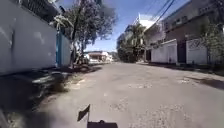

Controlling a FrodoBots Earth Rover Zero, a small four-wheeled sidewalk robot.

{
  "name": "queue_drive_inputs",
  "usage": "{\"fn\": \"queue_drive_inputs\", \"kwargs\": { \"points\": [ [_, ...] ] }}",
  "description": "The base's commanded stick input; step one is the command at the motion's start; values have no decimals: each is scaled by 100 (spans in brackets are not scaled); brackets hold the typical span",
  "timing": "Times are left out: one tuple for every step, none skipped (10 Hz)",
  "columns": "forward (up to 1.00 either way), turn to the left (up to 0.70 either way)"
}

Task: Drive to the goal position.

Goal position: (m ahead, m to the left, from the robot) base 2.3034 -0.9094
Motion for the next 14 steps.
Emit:
{"fn": "queue_drive_inputs", "kwargs": {
  "points": [
    [70,-3],
    [70,-3],
    [70,-3],
    [70,-3],
    [70,-3],
    [70,-3],
    [70,-3],
    [70,-3],
    [70,-3],
    [70,-3],
    [70,-3],
    [70,-3],
    [70,-3],
    [70,-3]
  ]
}}
